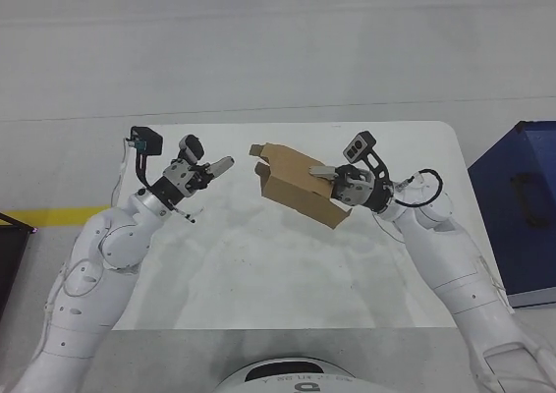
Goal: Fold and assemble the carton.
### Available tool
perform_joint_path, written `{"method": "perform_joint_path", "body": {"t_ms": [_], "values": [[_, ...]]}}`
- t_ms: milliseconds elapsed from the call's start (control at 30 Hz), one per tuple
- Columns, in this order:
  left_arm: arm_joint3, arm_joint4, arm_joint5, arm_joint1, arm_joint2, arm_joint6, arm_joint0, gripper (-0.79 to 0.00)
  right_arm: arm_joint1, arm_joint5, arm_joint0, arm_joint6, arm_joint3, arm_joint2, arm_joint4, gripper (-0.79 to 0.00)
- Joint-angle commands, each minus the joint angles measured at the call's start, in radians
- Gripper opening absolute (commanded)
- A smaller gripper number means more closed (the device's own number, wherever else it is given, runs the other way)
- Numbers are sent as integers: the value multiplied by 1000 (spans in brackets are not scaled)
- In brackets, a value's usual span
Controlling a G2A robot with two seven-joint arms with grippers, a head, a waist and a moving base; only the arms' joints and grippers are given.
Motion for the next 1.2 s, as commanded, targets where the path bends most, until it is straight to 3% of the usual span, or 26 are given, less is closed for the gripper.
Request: {"method": "perform_joint_path", "body": {"t_ms": [0,200,433,767,1000,1167], "values": [[-20,10,10,-1,8,-12,-7,0,-1,1,1,-6,-2,-5,-9,-785],[-57,49,34,-9,53,-53,-50,0,-1,-1,0,-12,-8,-10,-20,-785],[-42,88,101,-22,114,-84,-98,0,-1,-2,-3,-10,-10,-7,-24,-785],[-5,170,85,-36,186,-78,-129,0,-1,0,-3,-6,-9,-4,-19,-785],[-13,193,58,-36,184,-61,-112,0,2,-11,-13,6,-15,14,-10,-785],[11,135,-2,-23,98,-13,-48,0,7,-11,-27,33,-23,38,6,-785]]}}
